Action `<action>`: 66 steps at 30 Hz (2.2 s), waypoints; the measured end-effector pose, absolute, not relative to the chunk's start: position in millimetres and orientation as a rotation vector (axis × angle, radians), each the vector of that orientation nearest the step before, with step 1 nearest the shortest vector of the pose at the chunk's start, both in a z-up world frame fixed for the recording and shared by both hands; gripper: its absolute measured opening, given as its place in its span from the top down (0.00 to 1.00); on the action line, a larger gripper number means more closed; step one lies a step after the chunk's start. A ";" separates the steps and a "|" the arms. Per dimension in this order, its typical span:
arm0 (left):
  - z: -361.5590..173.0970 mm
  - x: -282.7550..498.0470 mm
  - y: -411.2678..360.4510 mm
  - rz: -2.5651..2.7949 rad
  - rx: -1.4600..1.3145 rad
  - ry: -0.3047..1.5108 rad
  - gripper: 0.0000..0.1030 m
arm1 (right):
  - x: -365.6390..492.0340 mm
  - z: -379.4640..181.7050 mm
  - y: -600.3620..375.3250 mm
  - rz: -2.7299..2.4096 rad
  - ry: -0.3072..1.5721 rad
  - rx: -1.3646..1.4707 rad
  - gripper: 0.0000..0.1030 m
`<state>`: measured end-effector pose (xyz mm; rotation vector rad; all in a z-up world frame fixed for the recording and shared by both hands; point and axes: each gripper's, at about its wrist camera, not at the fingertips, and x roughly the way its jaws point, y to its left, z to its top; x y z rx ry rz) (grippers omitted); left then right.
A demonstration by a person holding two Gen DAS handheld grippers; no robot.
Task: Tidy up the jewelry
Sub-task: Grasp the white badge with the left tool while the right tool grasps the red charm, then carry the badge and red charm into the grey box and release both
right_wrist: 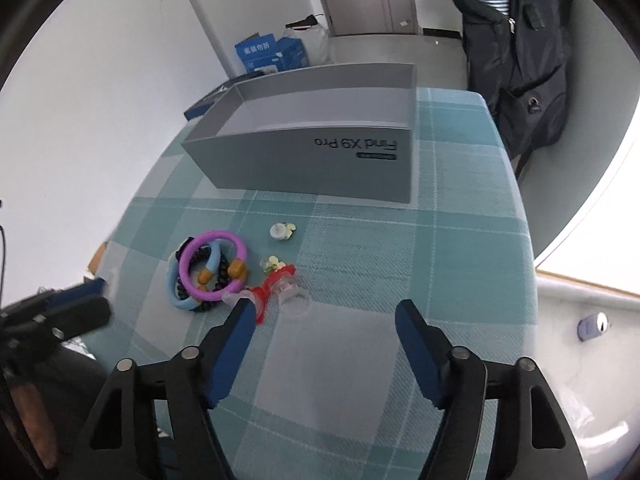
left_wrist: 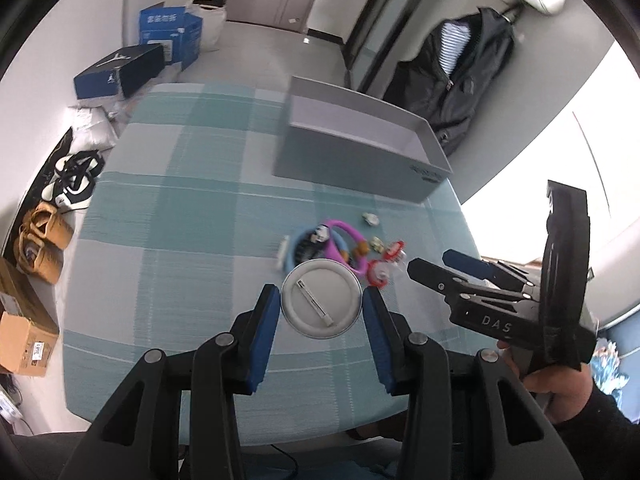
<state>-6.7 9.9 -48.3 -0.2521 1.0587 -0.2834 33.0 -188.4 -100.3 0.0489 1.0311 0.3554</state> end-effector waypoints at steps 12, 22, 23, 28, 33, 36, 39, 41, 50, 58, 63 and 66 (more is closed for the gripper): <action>-50.8 -0.2 29.7 -0.279 -0.280 1.073 0.64 | 39.4 -109.8 -155.8 0.328 1.021 -0.093 0.56; -48.0 2.1 31.2 -0.278 -0.283 1.069 0.64 | 34.4 -110.8 -145.6 0.362 1.004 -0.138 0.82; -48.0 2.0 30.9 -0.278 -0.282 1.070 0.64 | 34.2 -109.9 -145.9 0.365 1.000 -0.136 0.82; -49.2 2.2 29.6 -0.277 -0.273 1.071 0.64 | 34.7 -106.5 -149.5 0.361 0.990 -0.116 0.82; -49.8 2.8 30.2 -0.268 -0.268 1.071 0.64 | 35.2 -100.5 -158.4 0.366 0.981 -0.060 0.82; -47.3 4.3 28.3 -0.269 -0.261 1.070 0.64 | 35.4 -93.6 -165.2 0.372 0.965 -0.017 0.82; -39.1 6.9 26.3 -0.280 -0.271 1.054 0.64 | 35.1 -84.9 -173.1 0.392 0.946 0.045 0.82; -33.9 9.0 24.7 -0.275 -0.262 1.043 0.64 | 34.7 -79.6 -176.4 0.400 0.930 0.068 0.82; -22.7 40.3 3.8 -0.293 -0.242 1.072 0.64 | 50.8 -52.5 -183.9 0.454 0.878 0.103 0.82; -11.6 86.4 -10.2 -0.312 -0.184 1.053 0.64 | 89.5 -33.6 -186.0 0.478 0.853 0.139 0.82; -17.2 116.7 -11.3 -0.337 -0.178 1.059 0.64 | 112.5 -30.8 -182.8 0.493 0.859 0.141 0.82; -27.7 132.8 -15.8 -0.349 -0.173 1.097 0.64 | 124.4 -32.2 -181.1 0.494 0.866 0.145 0.82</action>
